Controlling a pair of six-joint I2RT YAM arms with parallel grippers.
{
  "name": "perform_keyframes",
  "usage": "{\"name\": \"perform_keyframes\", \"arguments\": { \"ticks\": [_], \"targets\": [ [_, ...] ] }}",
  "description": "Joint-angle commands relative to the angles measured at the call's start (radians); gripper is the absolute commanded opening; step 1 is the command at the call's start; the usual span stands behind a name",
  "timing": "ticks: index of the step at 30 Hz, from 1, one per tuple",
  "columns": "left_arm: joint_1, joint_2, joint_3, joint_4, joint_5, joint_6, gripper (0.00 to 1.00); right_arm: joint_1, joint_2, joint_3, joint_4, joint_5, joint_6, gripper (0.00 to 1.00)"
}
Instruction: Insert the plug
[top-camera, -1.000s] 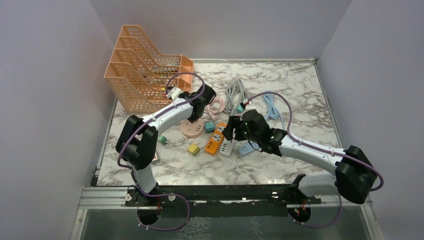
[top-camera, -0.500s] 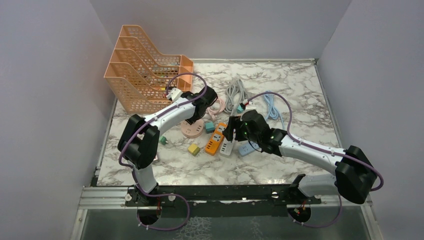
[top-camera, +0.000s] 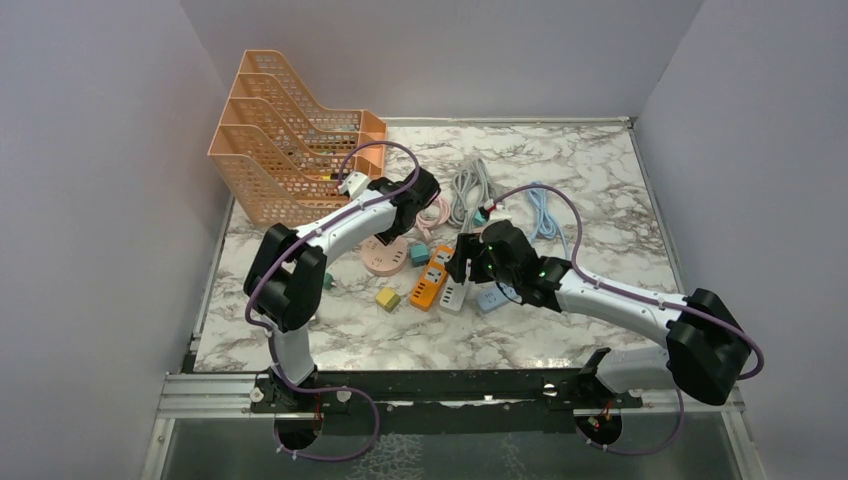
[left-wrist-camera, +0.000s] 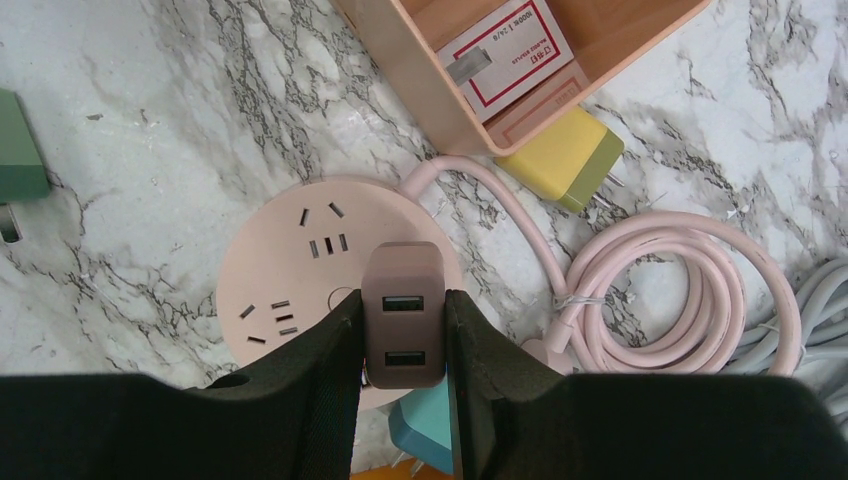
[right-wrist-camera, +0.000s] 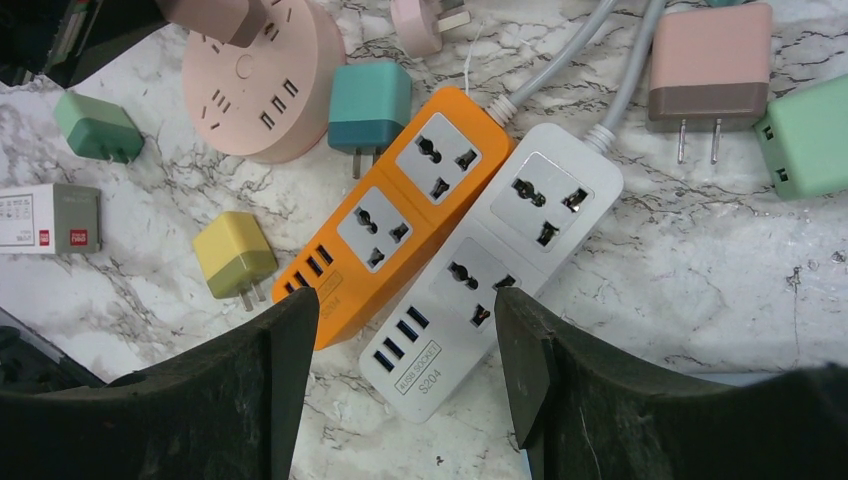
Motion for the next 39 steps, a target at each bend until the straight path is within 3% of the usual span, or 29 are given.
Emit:
{"name": "perform_keyframes", "arguments": {
  "ticks": [1, 22, 39],
  "targets": [
    [-0.011, 0.042, 0.012, -0.029, 0.056, -0.011, 0.00, -0.001, 0.012, 0.028, 0.007, 0.032, -0.013, 0.66],
    [-0.015, -0.037, -0.023, -0.031, 0.095, -0.011, 0.00, -0.001, 0.011, 0.028, 0.000, 0.038, -0.008, 0.66],
    [-0.014, -0.028, 0.009, -0.050, -0.026, -0.001, 0.00, -0.002, 0.014, 0.020, -0.002, 0.043, -0.005, 0.66]
  ]
}}
